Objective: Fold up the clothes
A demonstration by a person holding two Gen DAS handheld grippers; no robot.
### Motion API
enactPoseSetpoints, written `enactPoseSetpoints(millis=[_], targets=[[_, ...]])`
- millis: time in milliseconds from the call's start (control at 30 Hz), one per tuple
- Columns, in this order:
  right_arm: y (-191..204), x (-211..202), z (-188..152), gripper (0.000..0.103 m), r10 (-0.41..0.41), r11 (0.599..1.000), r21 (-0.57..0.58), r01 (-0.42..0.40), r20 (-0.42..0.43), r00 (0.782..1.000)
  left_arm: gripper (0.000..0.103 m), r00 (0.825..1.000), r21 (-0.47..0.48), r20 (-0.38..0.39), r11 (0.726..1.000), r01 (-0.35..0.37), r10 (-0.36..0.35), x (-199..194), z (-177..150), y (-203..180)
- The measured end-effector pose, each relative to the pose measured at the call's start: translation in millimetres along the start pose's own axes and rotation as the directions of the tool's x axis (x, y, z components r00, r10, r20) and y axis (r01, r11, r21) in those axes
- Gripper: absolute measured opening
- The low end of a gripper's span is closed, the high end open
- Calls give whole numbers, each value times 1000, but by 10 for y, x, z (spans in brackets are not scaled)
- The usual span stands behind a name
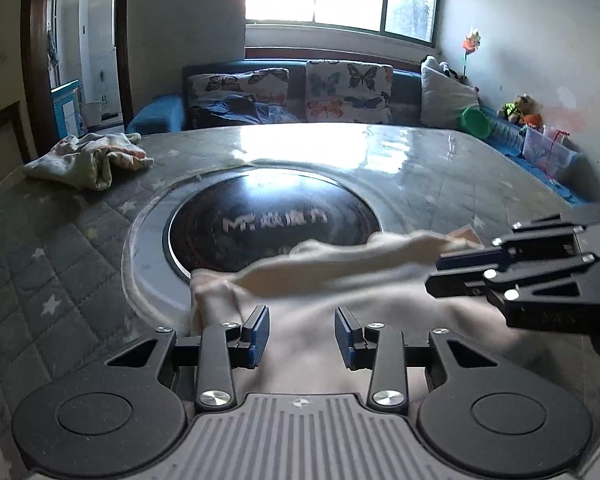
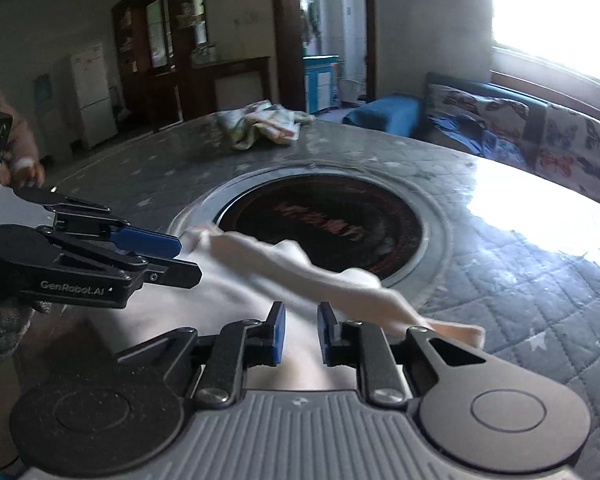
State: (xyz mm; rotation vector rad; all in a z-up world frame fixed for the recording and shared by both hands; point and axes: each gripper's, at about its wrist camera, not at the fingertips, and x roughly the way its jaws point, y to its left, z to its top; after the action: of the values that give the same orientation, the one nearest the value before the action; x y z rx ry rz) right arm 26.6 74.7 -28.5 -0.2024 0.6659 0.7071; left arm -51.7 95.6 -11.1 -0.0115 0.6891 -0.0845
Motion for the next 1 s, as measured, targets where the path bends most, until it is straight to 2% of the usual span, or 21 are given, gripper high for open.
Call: enactPoseSetpoints(millis=[133,400,633,700,767,867,1000], targets=[[92,-66,-32,24,12,1000,-17,-12,4,1000,40,1000,8,2,1000,-18,18,-71,-122,-23],[198,-13,-154,27,9,999,-49,-11,-28,1000,41,999,-21,-4,999,-34,34,-127,-289,84],[255,-210,-193,29,13,998,-69,-12,7,1000,43,999,-37,2,998,-41,41,-248,-364,200],[255,-184,-246,29,14,997,-70,-15,-14,1000,43,999,-36,-2,998,-44,44,-252,-383,203],[255,-150,-296,29,12,997,-70,-14,-33,999,43,999,-38,-1,998,-47,47,-277,-380,205],[259,-224,-308,29,10,998,-68,-11,-19,1000,43,998,-33,24,998,-59,59,-380,-318,184],[233,-352,-323,29,10,999,-50,-9,9,1000,43,997,-36,68,999,-20,22,-455,-229,117]])
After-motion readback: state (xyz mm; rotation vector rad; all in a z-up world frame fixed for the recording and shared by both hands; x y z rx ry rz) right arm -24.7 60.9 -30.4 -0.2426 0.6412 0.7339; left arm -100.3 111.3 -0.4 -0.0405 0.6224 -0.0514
